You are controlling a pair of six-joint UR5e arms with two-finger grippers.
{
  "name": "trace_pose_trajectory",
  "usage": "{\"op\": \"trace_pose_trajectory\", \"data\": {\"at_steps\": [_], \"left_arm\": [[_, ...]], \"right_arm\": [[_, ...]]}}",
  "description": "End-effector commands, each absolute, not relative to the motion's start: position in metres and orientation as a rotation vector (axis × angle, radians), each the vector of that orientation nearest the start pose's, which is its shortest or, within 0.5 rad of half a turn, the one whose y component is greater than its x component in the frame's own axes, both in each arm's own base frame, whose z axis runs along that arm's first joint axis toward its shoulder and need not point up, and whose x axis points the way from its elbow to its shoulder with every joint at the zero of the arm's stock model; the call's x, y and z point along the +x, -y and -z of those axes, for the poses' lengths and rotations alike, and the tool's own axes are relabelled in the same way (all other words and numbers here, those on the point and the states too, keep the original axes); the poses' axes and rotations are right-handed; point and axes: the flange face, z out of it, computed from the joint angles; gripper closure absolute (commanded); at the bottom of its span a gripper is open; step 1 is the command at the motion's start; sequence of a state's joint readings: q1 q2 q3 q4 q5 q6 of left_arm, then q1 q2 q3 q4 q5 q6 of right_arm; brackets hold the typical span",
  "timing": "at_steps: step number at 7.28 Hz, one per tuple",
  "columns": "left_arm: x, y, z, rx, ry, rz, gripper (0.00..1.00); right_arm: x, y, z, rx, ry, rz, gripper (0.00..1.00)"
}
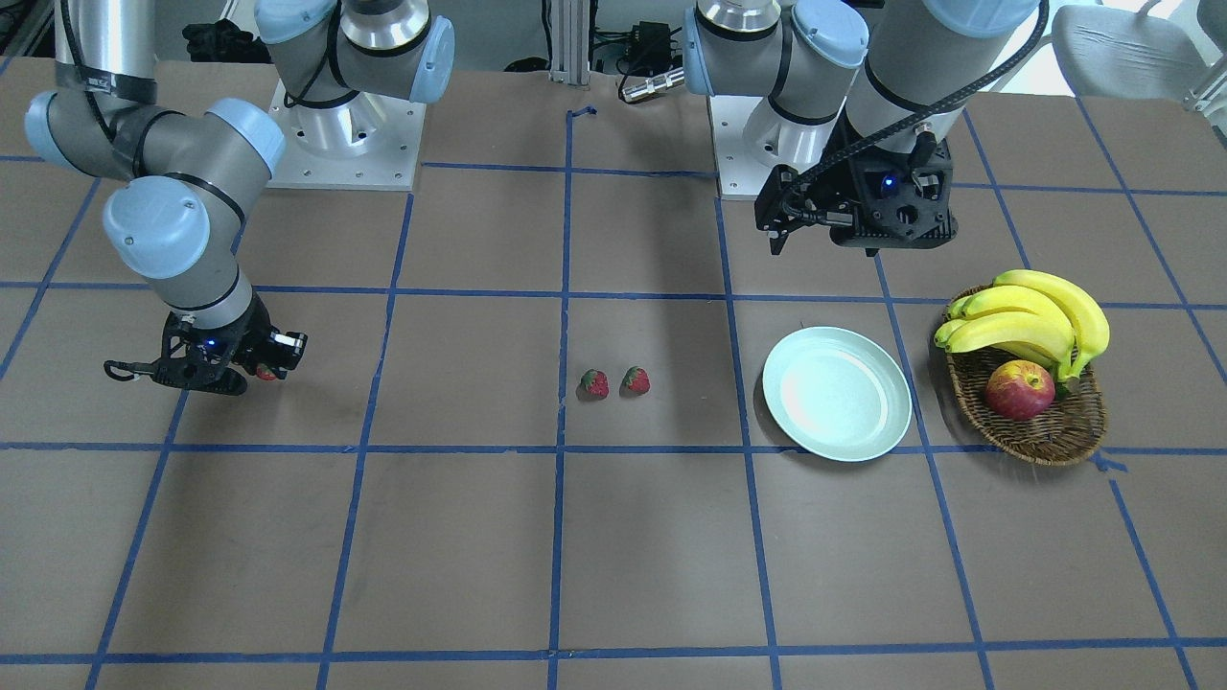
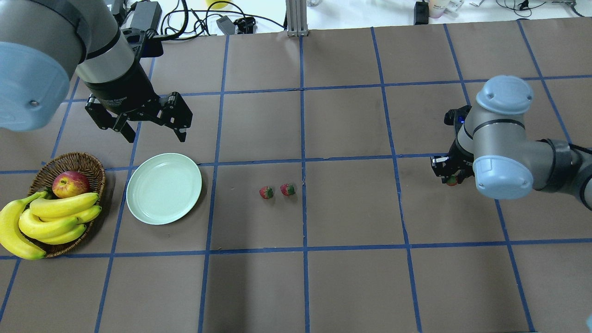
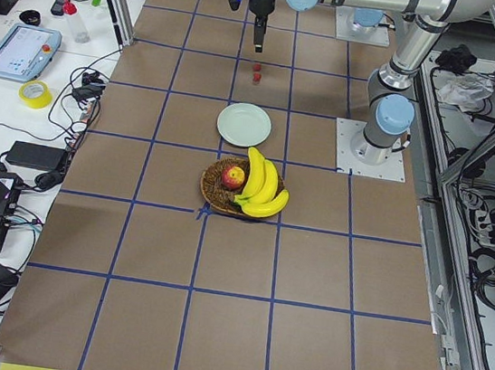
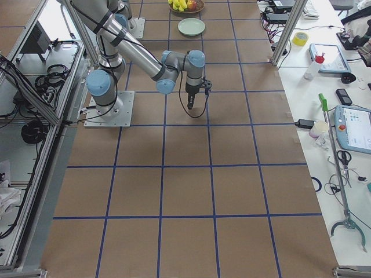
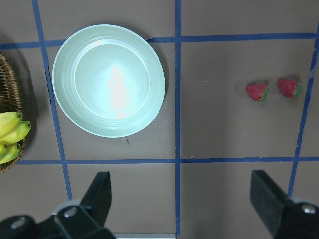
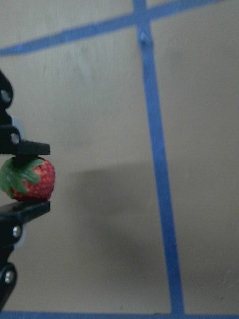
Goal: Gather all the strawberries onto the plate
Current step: 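Carry the strawberry to the other two and release it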
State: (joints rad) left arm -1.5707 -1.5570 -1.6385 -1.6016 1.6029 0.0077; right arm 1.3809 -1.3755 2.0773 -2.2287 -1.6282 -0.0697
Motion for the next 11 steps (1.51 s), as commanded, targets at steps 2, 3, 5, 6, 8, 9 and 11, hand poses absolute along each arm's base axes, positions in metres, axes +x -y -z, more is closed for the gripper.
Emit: {"op": "trace_pose_trajectory", "data": {"at_steps": [2, 3, 5, 6, 8, 9, 11], "left_arm": [[-0.13, 0.477, -0.458, 0.014, -3.108, -0.134, 0.0], [-0.13, 0.477, -0.458, 0.014, -3.107, -0.134, 0.0], [-0.13, 0.477, -0.458, 0.014, -3.107, -0.134, 0.0], [-0.13, 0.477, -0.458, 0.012, -3.108, -0.134, 0.0], [-0.13, 0.475, -0.459, 0.014, -3.105, -0.131, 0.0], [-0.13, 0.475, -0.459, 0.014, -3.107, -0.131, 0.0], [-0.13, 0.473, -0.462, 0.014, -3.106, -0.124, 0.0]], "right_arm": [[0.169, 0.537, -0.245, 0.109, -3.0, -0.087, 0.81], [0.235, 0.54, -0.239, 0.125, -2.929, -0.057, 0.8], [0.352, 0.529, -0.219, 0.036, -2.893, -0.034, 0.8], [0.39, 0.527, -0.205, -0.039, -2.872, -0.065, 0.79], [0.411, 0.516, -0.194, -0.088, -2.874, -0.092, 0.76], [0.41, 0.515, -0.192, -0.087, -2.884, -0.096, 0.58], [0.405, 0.511, -0.192, -0.092, -2.913, -0.15, 0.0]]}}
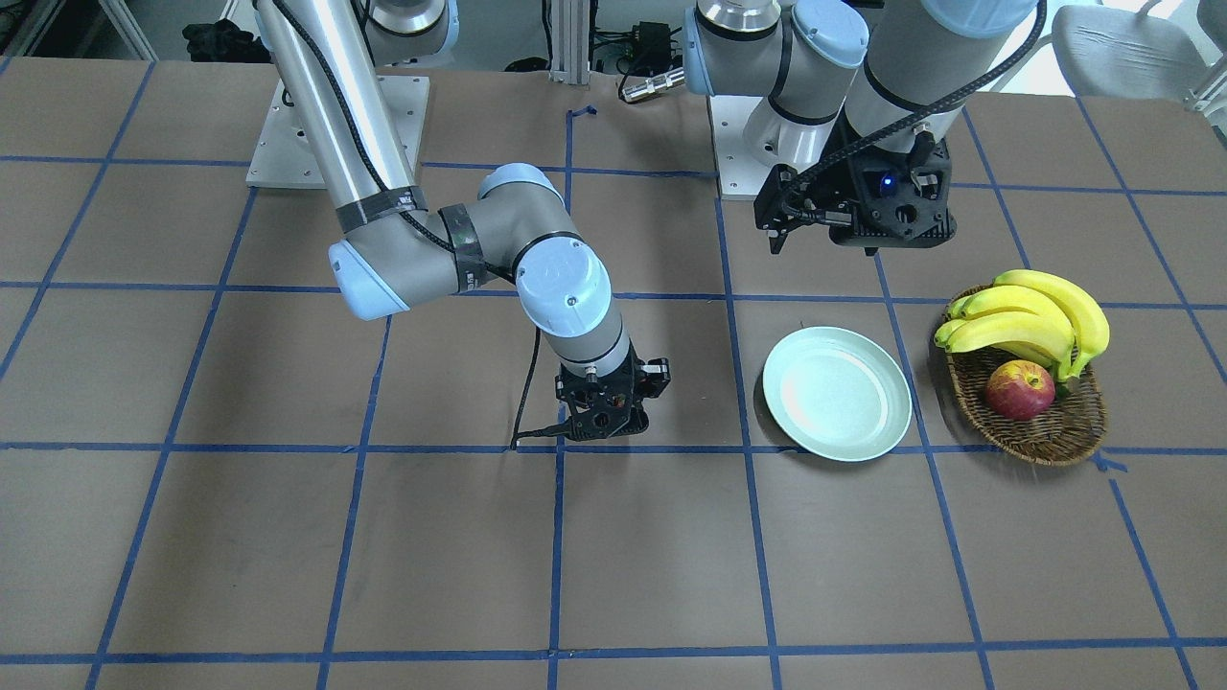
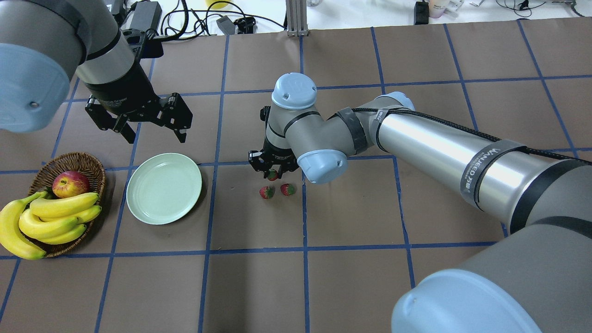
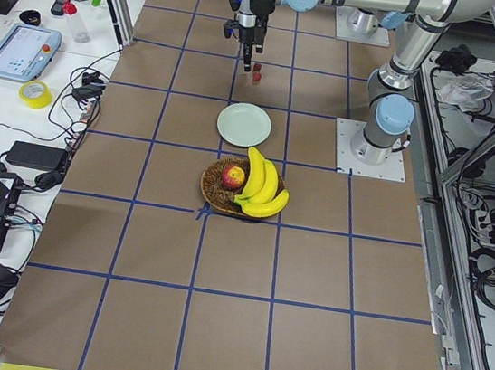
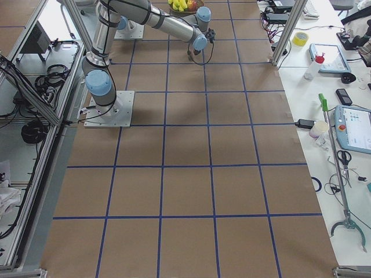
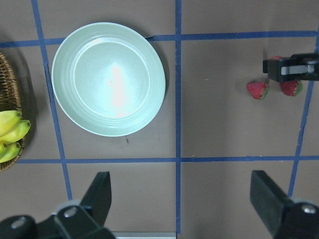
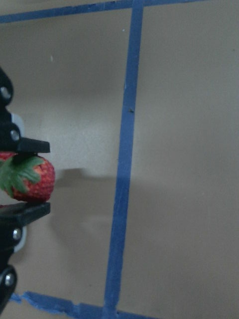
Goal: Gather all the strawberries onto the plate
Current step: 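Carry the strawberry to the other two and release it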
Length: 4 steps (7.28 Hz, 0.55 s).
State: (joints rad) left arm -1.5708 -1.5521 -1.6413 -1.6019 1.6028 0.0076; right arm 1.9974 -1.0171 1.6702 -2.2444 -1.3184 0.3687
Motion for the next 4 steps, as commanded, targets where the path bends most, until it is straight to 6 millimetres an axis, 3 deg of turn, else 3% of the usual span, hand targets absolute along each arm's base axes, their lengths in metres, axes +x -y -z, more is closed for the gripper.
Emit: {"op": "trace_pose_trajectory", "data": {"at_steps": [1, 2, 4], "left_arm": [[-0.129, 0.472, -0.463, 0.014, -3.103, -0.124, 0.0], [-0.129, 0.473, -0.461, 0.014, -3.104, -0.129, 0.0], [-0.129, 0.47, -0.457, 0.017, -3.093, -0.143, 0.0]], "right_arm": [[0.393, 0.513, -0.225, -0.084, -2.957, -0.13, 0.0], [0.364, 0.519, -0.273, -0.079, -2.993, -0.094, 0.0], [0.274, 0.536, -0.368, 0.035, -3.006, -0.068, 0.0]]}}
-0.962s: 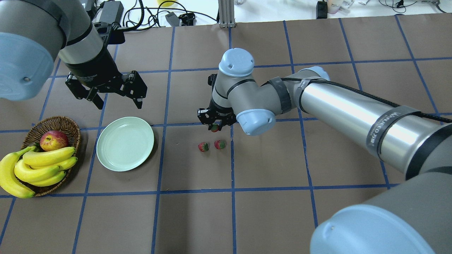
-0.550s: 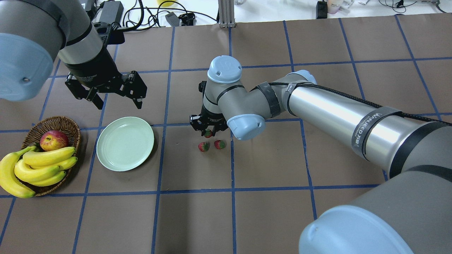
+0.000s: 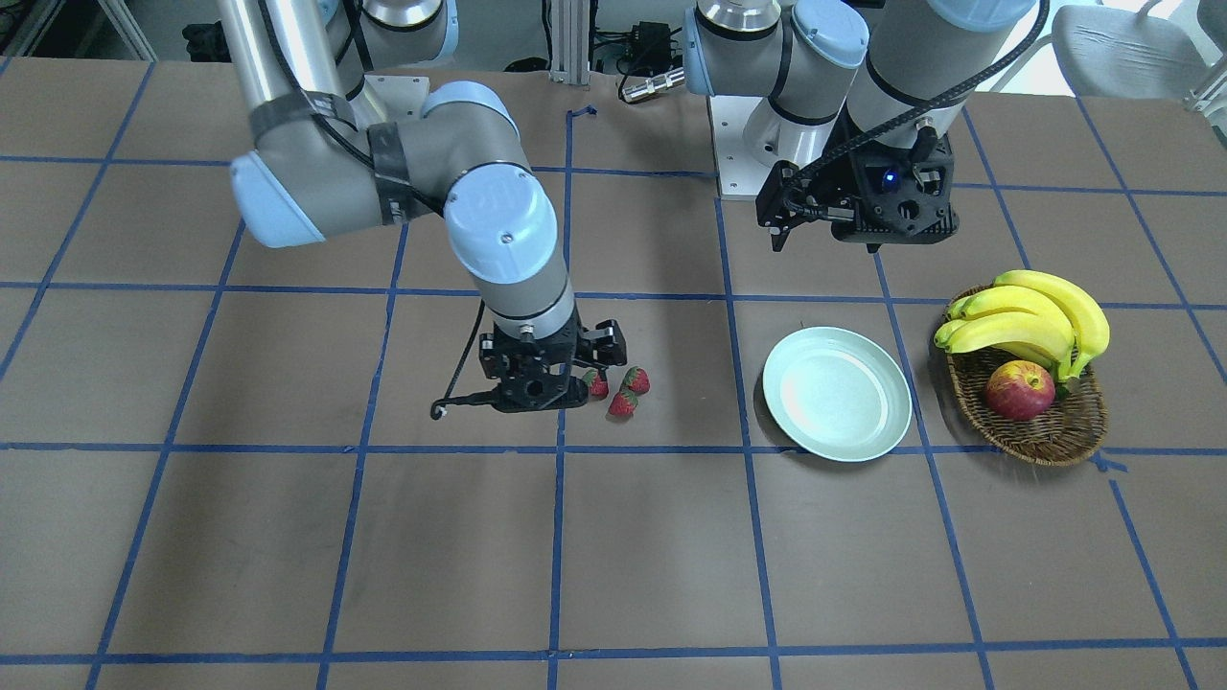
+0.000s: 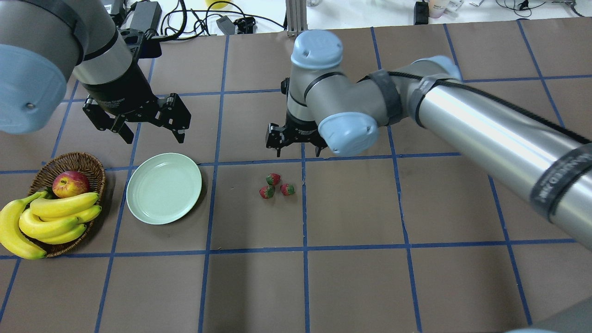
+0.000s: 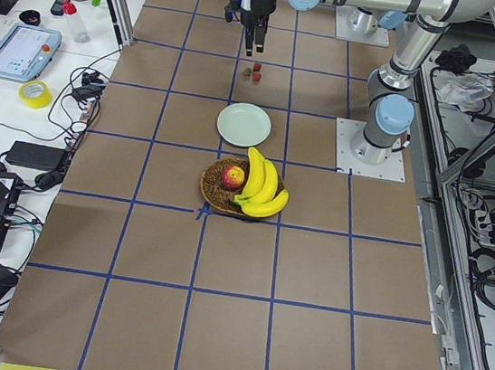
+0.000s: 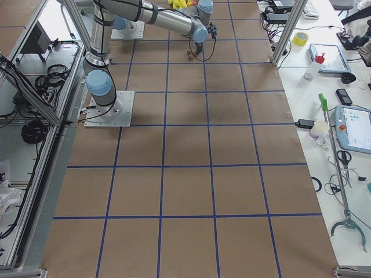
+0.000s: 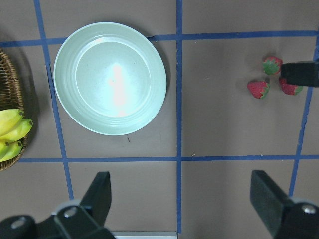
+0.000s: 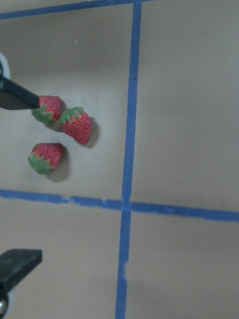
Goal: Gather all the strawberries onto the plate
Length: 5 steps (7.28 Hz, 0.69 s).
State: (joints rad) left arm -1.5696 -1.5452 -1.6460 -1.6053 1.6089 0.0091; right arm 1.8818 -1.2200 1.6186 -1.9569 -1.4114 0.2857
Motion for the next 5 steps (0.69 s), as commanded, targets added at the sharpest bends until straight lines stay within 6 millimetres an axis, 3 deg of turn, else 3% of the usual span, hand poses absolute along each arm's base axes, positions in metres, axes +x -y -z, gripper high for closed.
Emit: {"op": "trace_pose_trajectory", "data": {"at_steps": [1, 2, 3, 4, 5], "left_arm": [[-0.126, 0.468, -0.453, 0.019, -3.068, -0.151, 0.0], [-0.126, 0.468, -0.452, 0.02, -3.068, -0.154, 0.0], [-0.126, 0.468, -0.454, 0.019, -3.068, -0.147, 0.0], [-0.127, 0.468, -0.453, 0.017, -3.071, -0.144, 0.0], [-0.127, 0.469, -0.454, 0.016, -3.071, -0.137, 0.0]], "right_arm": [[0.217, 0.531, -0.412, 0.001, -3.085, -0.02, 0.0], [0.168, 0.52, -0.439, 0.019, -3.128, -0.056, 0.0], [0.138, 0.513, -0.458, 0.091, -3.132, -0.039, 0.0], [0.128, 0.515, -0.465, 0.122, -3.135, -0.01, 0.0], [0.129, 0.52, -0.457, 0.133, -3.166, -0.013, 0.0]]}}
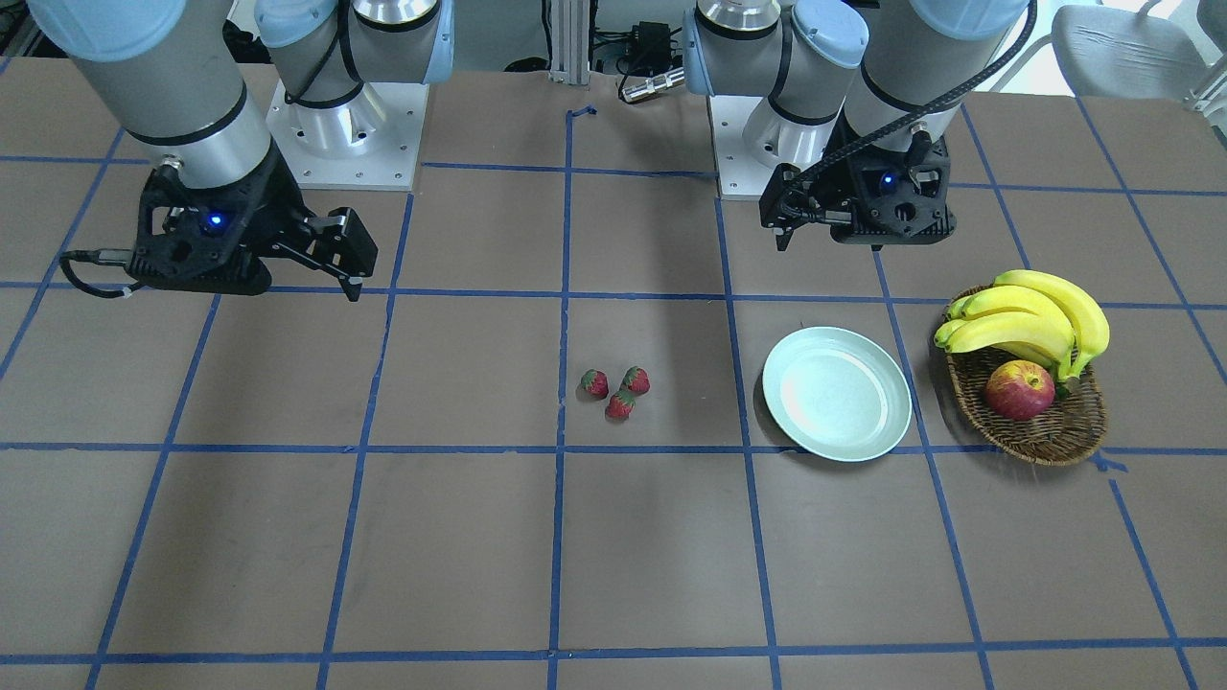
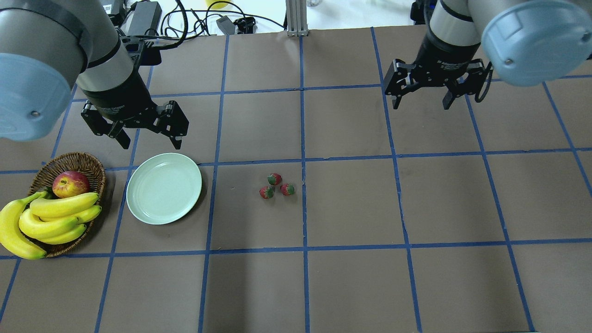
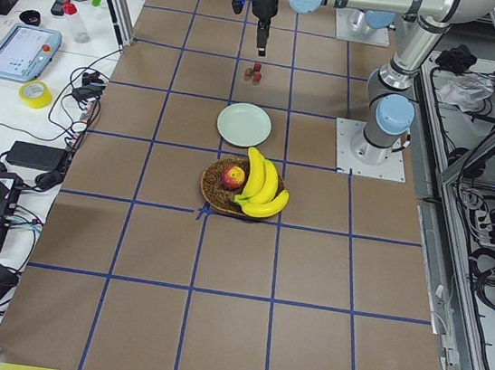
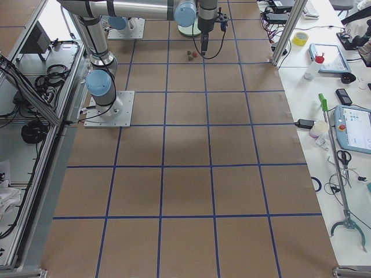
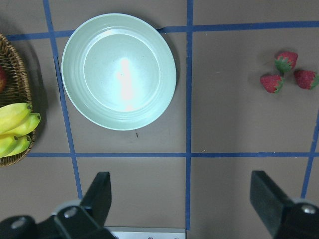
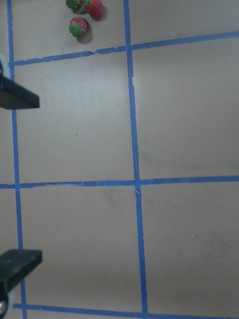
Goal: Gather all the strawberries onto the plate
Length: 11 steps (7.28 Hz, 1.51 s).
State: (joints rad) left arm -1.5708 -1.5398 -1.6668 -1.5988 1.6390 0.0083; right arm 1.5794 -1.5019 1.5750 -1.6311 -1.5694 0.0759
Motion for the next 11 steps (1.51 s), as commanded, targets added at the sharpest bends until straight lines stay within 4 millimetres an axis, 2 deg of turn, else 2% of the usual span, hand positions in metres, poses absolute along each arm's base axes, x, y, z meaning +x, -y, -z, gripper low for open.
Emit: {"op": "trace_pose_trajectory", "data": {"at_steps": [1, 3, 4, 5, 6, 7, 9, 11], "left_arm": [[-0.127, 0.47, -0.455, 0.013, -3.081, -0.121, 0.0], [-0.127, 0.47, -0.455, 0.008, -3.081, -0.121, 0.0], [-0.128, 0.47, -0.455, 0.01, -3.083, -0.121, 0.0], [-0.127, 0.47, -0.454, 0.008, -3.081, -0.123, 0.0], [-0.128, 0.471, -0.453, 0.008, -3.082, -0.125, 0.0], [-0.127, 0.47, -0.454, 0.015, -3.081, -0.123, 0.0], [-0.128, 0.471, -0.453, 0.018, -3.081, -0.126, 0.0], [-0.128, 0.471, -0.451, 0.018, -3.081, -0.133, 0.0]], "right_arm": [[0.133, 0.524, -0.459, 0.127, -3.159, 0.037, 0.0], [0.131, 0.53, -0.466, 0.116, -3.162, 0.118, 0.0], [0.134, 0.531, -0.477, 0.125, -3.15, 0.144, 0.0], [0.142, 0.529, -0.483, 0.116, -3.136, 0.159, 0.0], [0.171, 0.521, -0.482, 0.11, -3.144, 0.154, 0.0], [0.178, 0.514, -0.48, 0.067, -3.148, 0.155, 0.0], [0.182, 0.507, -0.485, 0.049, -3.138, 0.168, 0.0], [0.178, 0.502, -0.493, 0.012, -3.151, 0.182, 0.0]]}}
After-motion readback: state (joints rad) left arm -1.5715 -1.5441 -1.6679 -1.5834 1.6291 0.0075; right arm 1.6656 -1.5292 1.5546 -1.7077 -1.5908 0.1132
